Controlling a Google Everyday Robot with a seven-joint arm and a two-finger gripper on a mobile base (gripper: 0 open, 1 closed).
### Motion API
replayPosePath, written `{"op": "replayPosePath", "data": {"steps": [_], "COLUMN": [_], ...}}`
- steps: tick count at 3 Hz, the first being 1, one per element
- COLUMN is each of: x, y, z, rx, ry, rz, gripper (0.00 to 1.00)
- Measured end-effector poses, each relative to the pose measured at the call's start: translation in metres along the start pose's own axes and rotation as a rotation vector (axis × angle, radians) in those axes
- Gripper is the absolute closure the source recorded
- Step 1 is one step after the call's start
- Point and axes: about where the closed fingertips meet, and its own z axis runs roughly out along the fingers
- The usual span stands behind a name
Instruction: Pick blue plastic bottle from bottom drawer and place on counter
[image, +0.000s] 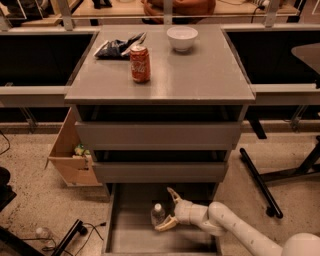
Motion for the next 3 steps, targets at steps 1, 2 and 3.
{"op": "replayPosePath", "data": {"steps": [1,2,3], "x": [0.026,0.049,0.057], "y": [0.007,0.012,0.014], "z": [0.017,0.029,0.042], "rx": [-0.029,-0.054,-0.075], "ry": [0.006,0.008,0.0], "rz": [0.054,0.103,0.12], "gripper": [0.0,0.0,0.16]}}
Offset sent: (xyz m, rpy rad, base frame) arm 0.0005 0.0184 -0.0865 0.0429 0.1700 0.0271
